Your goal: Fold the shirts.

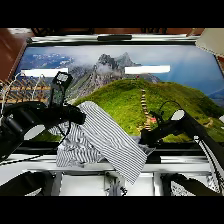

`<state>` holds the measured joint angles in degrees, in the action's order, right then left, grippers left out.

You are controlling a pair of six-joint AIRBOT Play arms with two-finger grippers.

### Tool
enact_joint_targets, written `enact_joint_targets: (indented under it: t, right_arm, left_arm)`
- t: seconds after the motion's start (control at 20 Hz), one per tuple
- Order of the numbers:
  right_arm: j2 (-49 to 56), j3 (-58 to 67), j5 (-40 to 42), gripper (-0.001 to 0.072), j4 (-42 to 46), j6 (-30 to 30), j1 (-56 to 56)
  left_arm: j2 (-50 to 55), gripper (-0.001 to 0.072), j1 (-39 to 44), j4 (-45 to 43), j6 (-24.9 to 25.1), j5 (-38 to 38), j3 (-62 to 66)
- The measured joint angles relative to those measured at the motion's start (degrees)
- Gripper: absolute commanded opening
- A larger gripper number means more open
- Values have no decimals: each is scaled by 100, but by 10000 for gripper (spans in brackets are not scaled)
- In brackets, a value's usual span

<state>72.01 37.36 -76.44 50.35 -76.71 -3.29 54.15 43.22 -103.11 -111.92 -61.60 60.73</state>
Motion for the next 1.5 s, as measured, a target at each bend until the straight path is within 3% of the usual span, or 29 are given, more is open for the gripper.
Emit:
enact_joint_targets:
  t: [0.3,0.55,0.7,0.8,0.95,1.05,1.2,1.4,1.45,1.5]
  right_arm:
    - [-470,1714,398,91,-398,496,0]
    - [-1447,4142,1725,90,584,315,4]
    - [-2144,4916,2192,90,1539,-238,4]
    - [-2514,5145,1912,90,2044,-564,4]
    - [-2747,5058,699,90,2446,-828,4]
    - [-2813,4489,-59,91,2627,-920,4]
    - [-2857,3047,-444,92,3174,-966,0]
    - [-2872,1502,186,94,4695,-1543,2]
    - [-2876,1335,358,202,5062,-1862,2]
    - [-2883,1241,549,495,5410,-2175,2]
  left_arm:
    - [0,54,-435,-105,-317,1064,1117]
    - [-96,54,-907,-133,-750,2330,3368]
    - [-363,54,-955,-101,-483,1996,4054]
    - [-487,54,-1010,-94,-142,841,4177]
    - [-540,54,-1097,-103,133,-970,3635]
    - [-573,53,-1117,-46,181,-1449,2846]
    - [-549,53,-1126,595,50,-1213,1414]
    - [-527,53,-933,1897,-66,101,7]
    - [-527,53,-855,2155,-83,409,-155]
    - [-531,54,-752,2428,-50,765,-282]
